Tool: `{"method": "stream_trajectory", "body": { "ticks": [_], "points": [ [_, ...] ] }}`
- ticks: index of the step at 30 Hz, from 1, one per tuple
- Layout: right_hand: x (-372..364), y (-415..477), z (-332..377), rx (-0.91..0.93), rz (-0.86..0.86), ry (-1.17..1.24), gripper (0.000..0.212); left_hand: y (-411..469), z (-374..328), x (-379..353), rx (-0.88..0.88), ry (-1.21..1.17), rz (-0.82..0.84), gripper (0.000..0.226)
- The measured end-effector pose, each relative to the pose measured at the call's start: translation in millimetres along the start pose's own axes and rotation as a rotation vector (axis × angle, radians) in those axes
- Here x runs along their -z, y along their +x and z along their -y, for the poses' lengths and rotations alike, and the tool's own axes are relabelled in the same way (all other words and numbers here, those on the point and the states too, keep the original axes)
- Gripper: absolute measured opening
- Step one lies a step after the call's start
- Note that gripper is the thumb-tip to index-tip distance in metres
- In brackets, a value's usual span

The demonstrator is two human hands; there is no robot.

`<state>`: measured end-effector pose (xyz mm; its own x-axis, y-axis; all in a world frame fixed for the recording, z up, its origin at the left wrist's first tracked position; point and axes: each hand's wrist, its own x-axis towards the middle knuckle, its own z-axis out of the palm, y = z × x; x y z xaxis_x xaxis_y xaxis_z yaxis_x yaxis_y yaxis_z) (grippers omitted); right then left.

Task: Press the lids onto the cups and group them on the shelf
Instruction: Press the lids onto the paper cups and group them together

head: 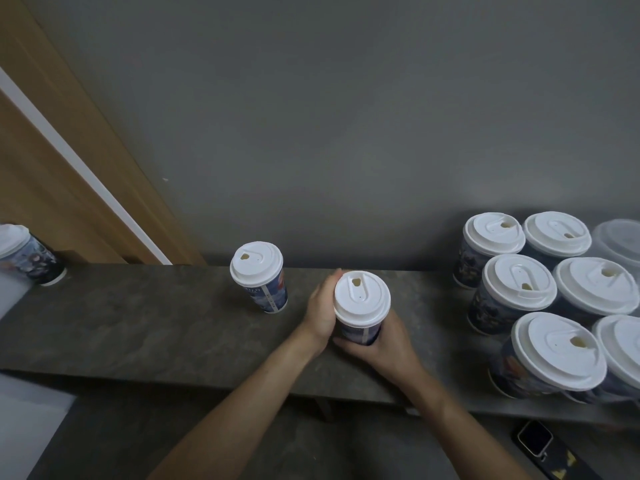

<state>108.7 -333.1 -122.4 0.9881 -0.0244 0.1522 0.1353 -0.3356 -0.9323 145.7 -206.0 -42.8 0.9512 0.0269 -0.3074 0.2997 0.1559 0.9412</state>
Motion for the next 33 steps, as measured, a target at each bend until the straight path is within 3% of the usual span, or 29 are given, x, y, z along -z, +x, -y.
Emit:
{"method": "stream_trajectory", "body": {
  "ticks": [3,8,13,15,17,21,25,28,33],
  "points": [
    [-1.1,-0.7,1.6,-0.024,-0.046,0.043,0.096,-9.2,8.9,-4.6,-0.02,-0.039,-0.047,0.034],
    [5.3,-2.7,-2.0,-0.058,0.044,0.01,0.08,-2.3,1.8,0.6,0.124,-0.031,0.204,0.04],
    [2.3,-0.5,0.6,-0.041,0.023,0.018,0.092,-1.9,9.3,-2.0,0.009,-0.114,-0.051,0.028],
    [1.5,-1.4,3.4,-0.064,-0.031,0.045,0.095,-9.8,16.2,-7.3,-0.113,-0.068,-0.133,0.038],
    [3.9,-2.2,2.5,-0.07,-0.057,0.038,0.087,-9.9,18.2,-11.8,-0.176,-0.02,-0.109,0.038],
    [9.3,-1.6,-1.7,-0.064,0.008,-0.014,0.069,4.7,-4.7,-7.3,-0.026,-0.02,0.134,0.039],
    [3.6,-1.7,3.6,-0.013,-0.009,-0.024,0.078,-0.9,1.8,-4.9,-0.133,0.001,-0.07,0.038],
    [2.0,-0.9,1.5,-0.038,-0.059,0.033,0.096,-7.4,16.3,-9.3,-0.191,0.027,-0.099,0.039],
    [8.8,-2.1,-1.4,-0.047,0.009,-0.008,0.078,1.8,-11.0,-3.9,0.022,0.011,0.234,0.044]
  ]
}}
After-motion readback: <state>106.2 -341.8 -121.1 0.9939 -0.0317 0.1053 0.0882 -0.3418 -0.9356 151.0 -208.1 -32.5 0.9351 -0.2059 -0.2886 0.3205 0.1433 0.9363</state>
